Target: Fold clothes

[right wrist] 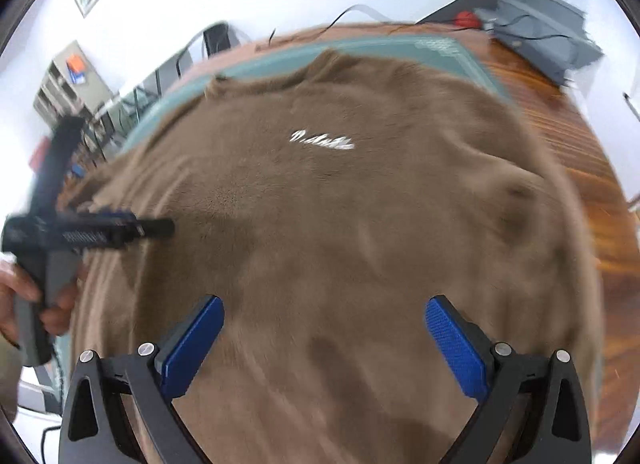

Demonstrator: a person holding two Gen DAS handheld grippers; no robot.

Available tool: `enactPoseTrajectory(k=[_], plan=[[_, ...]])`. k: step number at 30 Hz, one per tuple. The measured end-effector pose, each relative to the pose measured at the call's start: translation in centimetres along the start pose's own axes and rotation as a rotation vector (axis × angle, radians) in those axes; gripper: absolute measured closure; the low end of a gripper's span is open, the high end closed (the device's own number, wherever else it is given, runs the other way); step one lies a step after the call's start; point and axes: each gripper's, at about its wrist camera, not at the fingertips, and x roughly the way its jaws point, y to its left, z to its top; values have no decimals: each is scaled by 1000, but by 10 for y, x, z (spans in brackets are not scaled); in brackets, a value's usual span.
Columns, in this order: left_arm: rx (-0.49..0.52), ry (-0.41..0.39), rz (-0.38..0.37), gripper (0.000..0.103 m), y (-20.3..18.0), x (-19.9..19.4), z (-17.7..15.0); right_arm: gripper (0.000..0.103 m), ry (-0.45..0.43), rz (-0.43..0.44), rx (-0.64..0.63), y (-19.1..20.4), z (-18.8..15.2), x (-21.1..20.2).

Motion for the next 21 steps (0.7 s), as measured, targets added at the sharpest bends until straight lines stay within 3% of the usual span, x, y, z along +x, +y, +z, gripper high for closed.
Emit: enactPoseTrajectory(k=[3,6,8,12,16,21], plan=[[36,7,-8,1,-34,-6,-20,1,-25,-12,65,-35,-32,-46],[57,13,-23,0,-65,-8,-35,11,-25,-37,159,-78,-72,-89],[73,10,-34,0,-88,-8,-44,28,-13,-38,239,-105,-100,-111],[104,12,-71,0,-125,-8,-59,32,9,-12,375,-146,-151,-143],[132,26,-78,1,-156,-3,-72,32,28,67,459,-163,-186,-150],[120,26,-73,0,-166,-7,-78,40,55,220,550,-172,-200,-122]])
